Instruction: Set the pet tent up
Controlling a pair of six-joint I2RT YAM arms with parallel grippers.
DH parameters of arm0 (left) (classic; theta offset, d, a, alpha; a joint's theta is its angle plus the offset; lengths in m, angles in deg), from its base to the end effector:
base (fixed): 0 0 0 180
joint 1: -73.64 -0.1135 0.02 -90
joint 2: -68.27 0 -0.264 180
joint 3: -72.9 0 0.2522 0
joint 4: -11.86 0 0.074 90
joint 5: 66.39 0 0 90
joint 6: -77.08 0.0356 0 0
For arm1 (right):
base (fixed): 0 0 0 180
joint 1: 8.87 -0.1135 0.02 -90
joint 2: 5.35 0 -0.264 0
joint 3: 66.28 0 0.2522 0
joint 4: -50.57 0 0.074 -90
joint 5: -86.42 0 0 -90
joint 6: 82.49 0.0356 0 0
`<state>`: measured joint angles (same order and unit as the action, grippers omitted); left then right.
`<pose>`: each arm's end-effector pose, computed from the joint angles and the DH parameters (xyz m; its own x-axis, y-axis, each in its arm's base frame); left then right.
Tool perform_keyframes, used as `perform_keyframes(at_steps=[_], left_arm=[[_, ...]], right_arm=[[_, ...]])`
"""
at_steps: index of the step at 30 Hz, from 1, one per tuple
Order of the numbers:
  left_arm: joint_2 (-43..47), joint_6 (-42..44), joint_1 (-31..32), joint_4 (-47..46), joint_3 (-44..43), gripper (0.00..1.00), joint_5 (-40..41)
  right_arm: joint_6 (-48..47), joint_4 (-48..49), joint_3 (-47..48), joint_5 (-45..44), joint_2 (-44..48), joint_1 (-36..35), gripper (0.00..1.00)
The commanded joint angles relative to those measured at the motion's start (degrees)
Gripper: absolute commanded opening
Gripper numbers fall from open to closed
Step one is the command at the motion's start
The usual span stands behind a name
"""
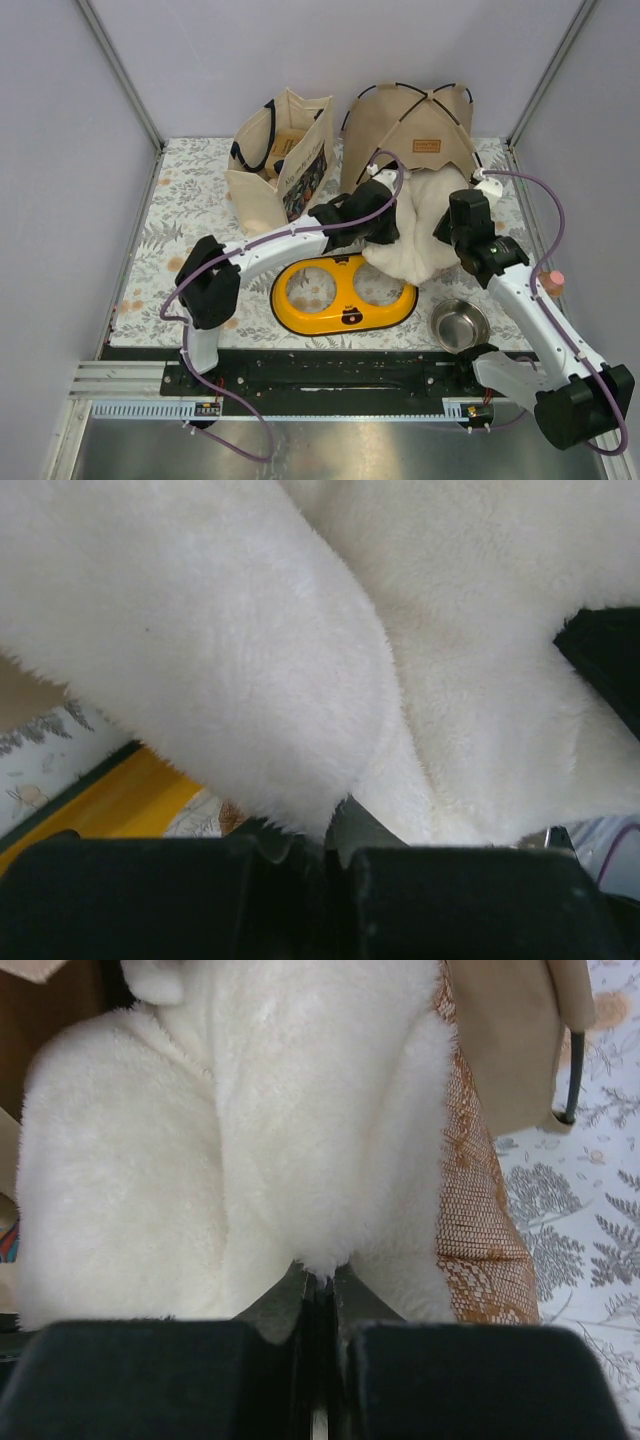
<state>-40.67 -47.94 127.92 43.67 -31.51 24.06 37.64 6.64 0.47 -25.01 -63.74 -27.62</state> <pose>0.2603 -0.3614 0.2783 -0.7471 0.0560 -0.6623 0.4633 0.7584 -0.4584 0.2109 0.0579 0.3127 -0.4853 0.3287 -0.8102 0.2611 0.9388 0.2245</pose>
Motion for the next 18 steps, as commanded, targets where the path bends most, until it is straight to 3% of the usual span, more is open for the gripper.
perform_keyframes(at_steps=[1, 11, 15, 17, 18], left_arm=[[-2.2, 3.9, 0.2, -5.9, -8.2, 0.00, 4.4], [-7.1, 5.8, -2.9, -13.2, -11.0, 0.00, 11.5], [-9.6, 11.1, -3.2, -20.2, -11.0, 0.00, 12.5], [-10.8, 10.9, -3.5, -18.8, -12.4, 0.08, 11.9], [-10.8, 10.7, -3.5, -18.4, -12.3, 0.13, 11.4]], right_arm=[[-2.4, 9.5, 4.0, 1.7, -3.8, -0.4, 0.00], [-4.4, 19.4, 2.9, -5.1, -10.7, 2.9, 0.00], [-3.9, 26.7, 1.0, -4.4, -13.8, 3.7, 0.00], [-3.8, 24.7, 2.7, -4.4, -15.4, 3.8, 0.00], [-4.0, 23.2, 3.7, -4.7, -16.0, 3.7, 0.10]])
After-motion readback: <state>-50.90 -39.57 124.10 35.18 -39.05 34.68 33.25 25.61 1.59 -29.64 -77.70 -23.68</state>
